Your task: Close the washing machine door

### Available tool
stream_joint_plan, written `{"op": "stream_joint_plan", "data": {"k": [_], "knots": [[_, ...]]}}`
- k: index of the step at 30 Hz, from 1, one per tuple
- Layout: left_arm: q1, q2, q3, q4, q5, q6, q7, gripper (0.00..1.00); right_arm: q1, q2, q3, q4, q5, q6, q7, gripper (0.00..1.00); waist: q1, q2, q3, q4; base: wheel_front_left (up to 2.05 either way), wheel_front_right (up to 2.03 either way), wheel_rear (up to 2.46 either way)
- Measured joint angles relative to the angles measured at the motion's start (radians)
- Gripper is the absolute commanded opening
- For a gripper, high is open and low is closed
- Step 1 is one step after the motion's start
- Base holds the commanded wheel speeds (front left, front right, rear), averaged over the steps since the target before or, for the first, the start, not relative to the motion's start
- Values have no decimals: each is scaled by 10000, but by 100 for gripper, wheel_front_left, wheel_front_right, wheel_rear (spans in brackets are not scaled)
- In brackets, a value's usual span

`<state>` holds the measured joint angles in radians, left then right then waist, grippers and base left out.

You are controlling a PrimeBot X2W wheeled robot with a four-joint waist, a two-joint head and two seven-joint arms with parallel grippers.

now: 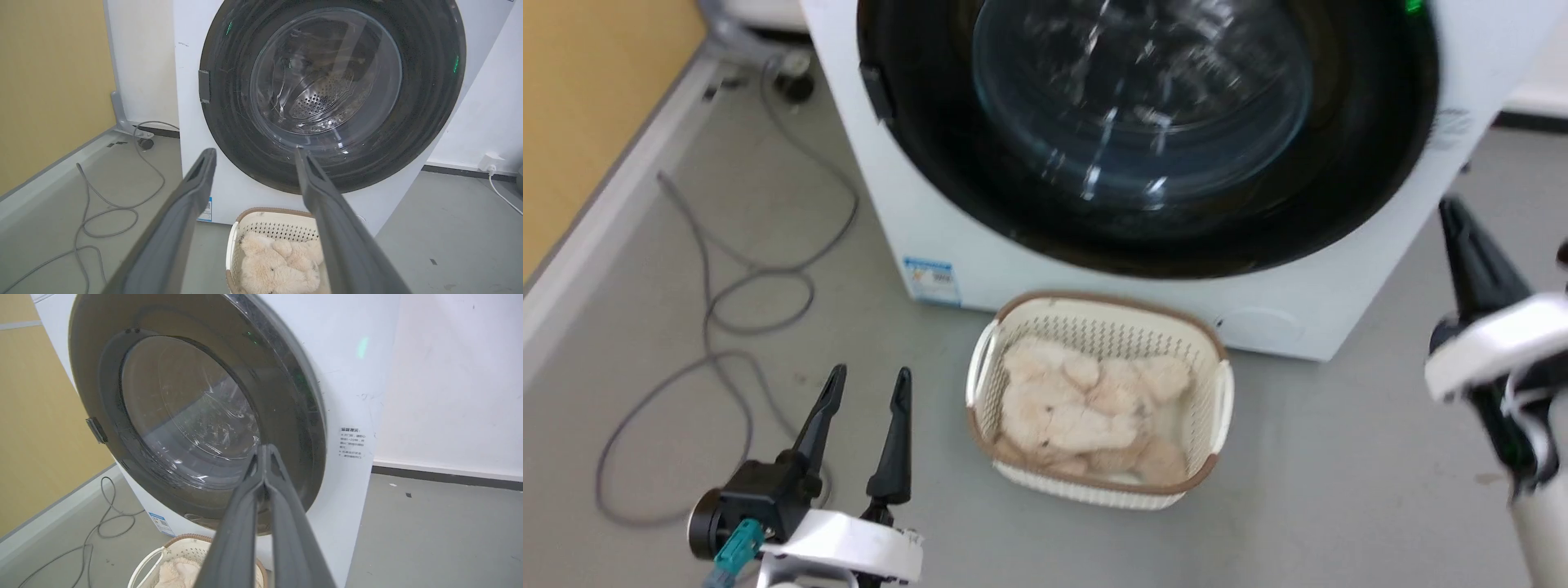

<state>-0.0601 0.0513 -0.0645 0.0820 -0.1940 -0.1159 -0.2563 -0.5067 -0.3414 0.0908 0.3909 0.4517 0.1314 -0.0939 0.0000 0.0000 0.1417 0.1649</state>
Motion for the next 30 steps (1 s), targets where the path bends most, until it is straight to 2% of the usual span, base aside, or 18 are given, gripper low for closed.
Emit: {"op": "stream_joint_plan", "data": {"k": [5,10,21,23,30], "knots": [[351,-2,128,42,63,46,0,100,1581,449,-445,-1116,-82,0,-238,0,0,0,-638,-373,0,0,0],[775,-4,184,142,61,84,0,100,3344,1168,-834,-2115,-583,0,-447,0,-1,0,-1103,-771,0,0,0],[1231,-13,209,445,165,117,0,100,5242,2249,-1262,-3229,-2044,0,-1202,0,-1,0,-1479,-1051,0,0,0],[1240,-12,209,454,165,128,0,100,5477,2410,-1363,-3388,-2222,0,-1292,100,-1,1,-1496,-1044,0,0,0],[1247,-12,96,431,165,173,0,100,6050,2688,-1427,-3603,-2592,0,-1430,100,-1,0,-1493,-1014,0,0,0]]}}
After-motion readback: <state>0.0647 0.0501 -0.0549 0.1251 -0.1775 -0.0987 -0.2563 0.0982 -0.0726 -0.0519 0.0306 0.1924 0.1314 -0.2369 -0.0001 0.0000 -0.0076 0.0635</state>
